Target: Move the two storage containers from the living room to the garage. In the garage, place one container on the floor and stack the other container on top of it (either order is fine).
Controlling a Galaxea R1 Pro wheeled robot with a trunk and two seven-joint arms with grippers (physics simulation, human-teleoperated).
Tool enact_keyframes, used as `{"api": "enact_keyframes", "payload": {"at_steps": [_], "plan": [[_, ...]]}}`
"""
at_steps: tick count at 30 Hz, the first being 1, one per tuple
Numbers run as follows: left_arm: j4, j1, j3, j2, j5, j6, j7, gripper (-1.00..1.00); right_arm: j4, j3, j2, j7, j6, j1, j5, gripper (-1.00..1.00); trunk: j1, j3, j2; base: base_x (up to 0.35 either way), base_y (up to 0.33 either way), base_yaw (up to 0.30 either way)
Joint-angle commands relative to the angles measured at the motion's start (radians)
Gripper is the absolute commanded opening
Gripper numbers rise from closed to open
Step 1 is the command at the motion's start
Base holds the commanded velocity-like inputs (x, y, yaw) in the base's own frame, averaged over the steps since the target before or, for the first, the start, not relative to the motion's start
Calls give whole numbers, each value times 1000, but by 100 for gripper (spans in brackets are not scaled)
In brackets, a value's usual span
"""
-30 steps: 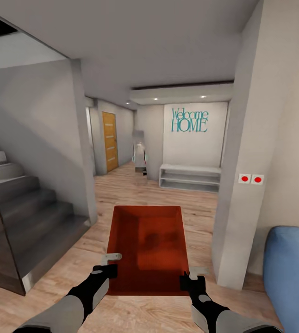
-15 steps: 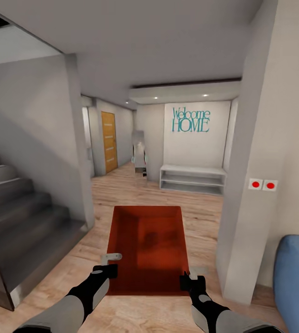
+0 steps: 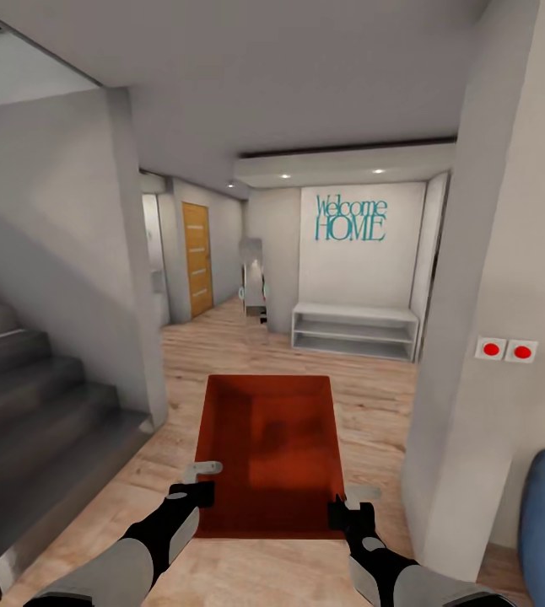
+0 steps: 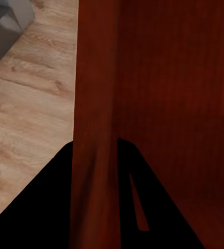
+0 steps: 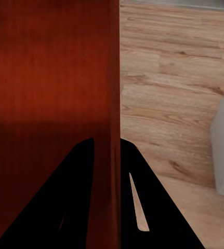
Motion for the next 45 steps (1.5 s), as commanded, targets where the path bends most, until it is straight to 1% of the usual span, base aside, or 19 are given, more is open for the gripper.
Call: {"api": "enact_keyframes", "payload": {"at_steps": [1,45], "plan": [[-3,-1,73,1,6,7,11,-100,-1,-30,-2,-6,-7,0,-25,-100,1,-2,-1,322,0,0],[-2,-1,73,1,6,7,12,-100,-1,-30,-5,-10,-6,0,-33,-100,1,-2,-1,322,0,0]]}}
